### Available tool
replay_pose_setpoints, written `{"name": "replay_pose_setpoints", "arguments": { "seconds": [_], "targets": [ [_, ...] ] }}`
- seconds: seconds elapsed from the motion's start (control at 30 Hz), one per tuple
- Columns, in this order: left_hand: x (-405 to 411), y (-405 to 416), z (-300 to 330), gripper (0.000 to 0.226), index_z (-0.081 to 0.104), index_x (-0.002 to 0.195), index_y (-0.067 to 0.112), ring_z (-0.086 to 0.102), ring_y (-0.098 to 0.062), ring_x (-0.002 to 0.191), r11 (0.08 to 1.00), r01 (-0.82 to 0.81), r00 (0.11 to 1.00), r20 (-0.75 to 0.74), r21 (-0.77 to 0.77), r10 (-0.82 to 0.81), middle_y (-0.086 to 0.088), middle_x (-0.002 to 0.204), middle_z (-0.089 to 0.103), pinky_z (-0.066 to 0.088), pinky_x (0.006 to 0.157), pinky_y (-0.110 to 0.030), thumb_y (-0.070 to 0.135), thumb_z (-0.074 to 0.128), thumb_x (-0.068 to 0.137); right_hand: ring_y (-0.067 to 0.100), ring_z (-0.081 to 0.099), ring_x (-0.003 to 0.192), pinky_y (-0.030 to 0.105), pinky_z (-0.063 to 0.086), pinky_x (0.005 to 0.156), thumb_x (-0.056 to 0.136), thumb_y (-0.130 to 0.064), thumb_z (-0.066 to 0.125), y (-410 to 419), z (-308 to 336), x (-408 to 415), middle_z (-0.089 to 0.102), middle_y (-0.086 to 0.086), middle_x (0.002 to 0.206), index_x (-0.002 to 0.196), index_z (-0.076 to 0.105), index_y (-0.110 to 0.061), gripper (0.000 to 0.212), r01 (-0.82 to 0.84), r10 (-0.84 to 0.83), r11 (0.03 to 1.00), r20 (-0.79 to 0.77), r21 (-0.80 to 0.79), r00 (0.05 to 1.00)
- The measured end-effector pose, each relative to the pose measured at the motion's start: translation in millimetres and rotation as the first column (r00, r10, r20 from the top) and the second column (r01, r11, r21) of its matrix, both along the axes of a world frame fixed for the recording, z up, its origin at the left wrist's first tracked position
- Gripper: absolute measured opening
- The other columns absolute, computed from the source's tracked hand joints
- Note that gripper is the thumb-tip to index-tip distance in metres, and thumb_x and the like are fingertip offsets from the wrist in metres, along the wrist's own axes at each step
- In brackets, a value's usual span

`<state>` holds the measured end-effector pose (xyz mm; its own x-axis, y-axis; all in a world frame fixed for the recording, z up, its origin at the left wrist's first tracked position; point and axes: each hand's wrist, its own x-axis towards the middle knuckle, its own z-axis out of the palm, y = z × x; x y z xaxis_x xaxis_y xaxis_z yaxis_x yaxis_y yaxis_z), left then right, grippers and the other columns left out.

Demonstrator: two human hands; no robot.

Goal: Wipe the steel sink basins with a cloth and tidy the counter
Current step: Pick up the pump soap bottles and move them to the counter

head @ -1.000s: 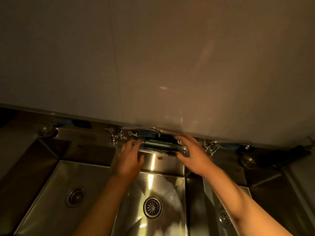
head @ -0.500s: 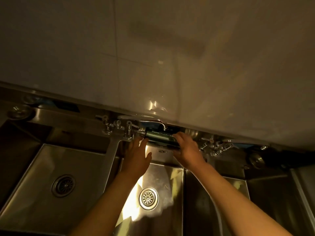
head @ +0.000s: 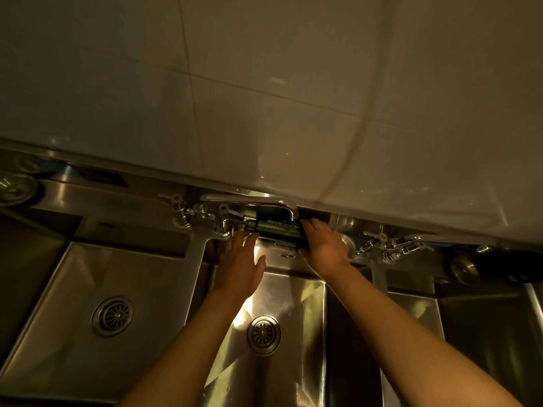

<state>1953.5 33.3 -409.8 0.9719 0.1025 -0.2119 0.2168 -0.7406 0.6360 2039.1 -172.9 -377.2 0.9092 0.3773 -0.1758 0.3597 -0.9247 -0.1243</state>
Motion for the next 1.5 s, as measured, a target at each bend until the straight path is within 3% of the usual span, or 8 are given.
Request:
{"name": "replay_pose_setpoints", "arguments": {
  "seconds": [0.3,0.7,0.9,1.07,1.27,1.4,1.5],
  "targets": [
    [-2,-3,-4,0.051,0.049,0.149,0.015,0.035,-0.03,0.146,0.996,-0.031,0.999,0.023,-0.082,0.033,-0.01,0.158,0.039,0.039,0.116,-0.047,0.024,0.062,0.1,0.031,0.054,0.108,0.046,0.05,0.091,0.078,-0.024,0.079,10,-6,2,0.055,0.01,0.124,0.134,0.058,-0.012,0.061,-0.021,0.027,0.992,0.052,-0.126,0.998],
    [-19,-2,2,0.05,0.053,0.145,0.017,0.04,-0.029,0.14,0.995,-0.062,0.997,0.051,-0.082,0.066,-0.007,0.152,0.046,0.046,0.108,-0.049,0.022,0.065,0.097,0.027,0.052,0.117,0.043,0.045,0.091,0.084,-0.037,0.065,6,-1,-14,0.055,0.005,0.128,0.133,0.053,-0.018,0.054,-0.041,0.048,0.977,0.029,-0.207,0.998],
    [-34,-3,6,0.051,0.054,0.143,0.019,0.045,-0.031,0.138,0.994,-0.056,0.991,0.119,-0.09,0.066,-0.007,0.15,0.047,0.047,0.107,-0.051,0.021,0.068,0.094,0.026,0.053,0.119,0.045,0.047,0.093,0.082,-0.037,0.071,0,16,-32,0.055,0.003,0.128,0.13,0.054,-0.019,0.054,-0.005,0.008,0.994,0.026,-0.111,1.0],
    [-51,-11,14,0.049,0.059,0.138,0.017,0.051,-0.033,0.13,0.983,-0.103,0.982,0.144,-0.149,0.125,-0.008,0.145,0.051,0.048,0.106,-0.048,0.019,0.072,0.09,0.028,0.059,0.111,0.045,0.049,0.09,0.08,-0.022,0.072,-11,28,-54,0.061,0.007,0.12,0.128,0.06,-0.012,0.051,-0.03,0.026,0.999,0.127,0.03,0.992],
    [-75,-17,31,0.043,0.064,0.131,0.008,0.056,-0.035,0.124,0.964,-0.174,0.971,0.128,-0.2,0.201,-0.015,0.132,0.06,0.046,0.104,-0.04,0.016,0.076,0.09,0.024,0.052,0.119,0.046,0.045,0.098,0.083,-0.043,0.068,-22,43,-81,0.053,0.0,0.13,0.136,0.048,-0.023,0.06,0.012,-0.012,1.0,0.069,0.009,0.998],
    [-88,-25,50,0.044,0.063,0.133,0.014,0.056,-0.026,0.125,0.947,-0.187,0.967,0.121,-0.262,0.225,-0.01,0.134,0.058,0.037,0.099,-0.026,0.027,0.075,0.093,0.02,0.054,0.117,0.042,0.049,0.093,0.08,-0.042,0.074,-33,49,-108,0.053,-0.003,0.128,0.138,0.047,-0.027,0.065,0.038,-0.05,0.995,0.128,0.093,0.991],
    [-93,-30,66,0.047,0.06,0.138,0.016,0.053,-0.025,0.13,0.931,-0.196,0.963,0.121,-0.309,0.243,-0.009,0.14,0.055,0.039,0.105,-0.029,0.033,0.071,0.095,0.022,0.055,0.118,0.042,0.051,0.094,0.08,-0.041,0.075,-44,58,-127,0.055,0.0,0.131,0.14,0.048,-0.024,0.068,0.07,-0.092,0.985,0.138,0.159,0.986]
  ]
}}
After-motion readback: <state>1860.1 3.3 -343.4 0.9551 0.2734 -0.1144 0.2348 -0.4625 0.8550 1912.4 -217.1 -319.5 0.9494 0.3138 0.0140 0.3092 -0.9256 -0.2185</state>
